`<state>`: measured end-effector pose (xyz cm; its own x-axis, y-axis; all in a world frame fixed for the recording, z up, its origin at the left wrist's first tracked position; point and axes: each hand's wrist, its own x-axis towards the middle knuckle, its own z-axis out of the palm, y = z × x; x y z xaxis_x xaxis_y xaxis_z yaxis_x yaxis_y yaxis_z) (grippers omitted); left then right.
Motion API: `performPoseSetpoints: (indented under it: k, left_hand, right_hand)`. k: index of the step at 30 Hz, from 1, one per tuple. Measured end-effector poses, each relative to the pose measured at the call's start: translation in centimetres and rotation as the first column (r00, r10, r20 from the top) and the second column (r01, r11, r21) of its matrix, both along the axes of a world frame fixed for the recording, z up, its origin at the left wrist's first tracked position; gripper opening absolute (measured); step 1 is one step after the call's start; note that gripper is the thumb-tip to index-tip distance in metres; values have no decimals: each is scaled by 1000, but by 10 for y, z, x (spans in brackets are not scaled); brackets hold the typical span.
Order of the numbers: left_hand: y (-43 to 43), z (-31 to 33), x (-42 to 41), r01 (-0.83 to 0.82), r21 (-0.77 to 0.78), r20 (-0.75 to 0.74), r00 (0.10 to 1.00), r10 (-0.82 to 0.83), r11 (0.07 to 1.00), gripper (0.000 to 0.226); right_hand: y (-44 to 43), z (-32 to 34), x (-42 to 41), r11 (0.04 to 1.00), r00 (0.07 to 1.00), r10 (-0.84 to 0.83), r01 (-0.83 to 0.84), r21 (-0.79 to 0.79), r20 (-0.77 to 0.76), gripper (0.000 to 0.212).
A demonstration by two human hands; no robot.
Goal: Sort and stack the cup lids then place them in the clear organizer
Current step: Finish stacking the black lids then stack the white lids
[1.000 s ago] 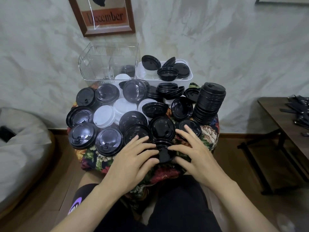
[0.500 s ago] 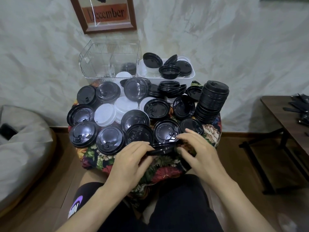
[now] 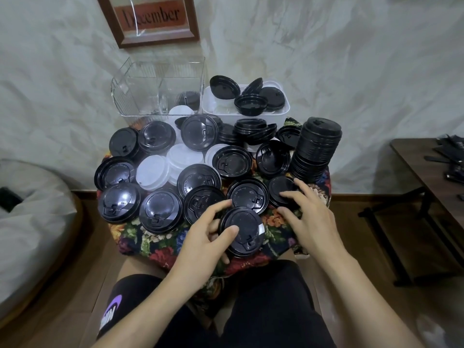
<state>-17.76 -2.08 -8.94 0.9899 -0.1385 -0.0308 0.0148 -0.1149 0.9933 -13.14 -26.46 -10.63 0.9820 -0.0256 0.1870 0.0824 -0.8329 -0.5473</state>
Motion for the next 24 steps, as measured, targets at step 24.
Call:
performPoseSetpoints:
  k: [24]
  left_hand:
    - [8,0,13,83,-158,-209,971,-116,984,41]
  right_hand:
    - [38,15,-50,910,911,401,-385,157,-94,69]
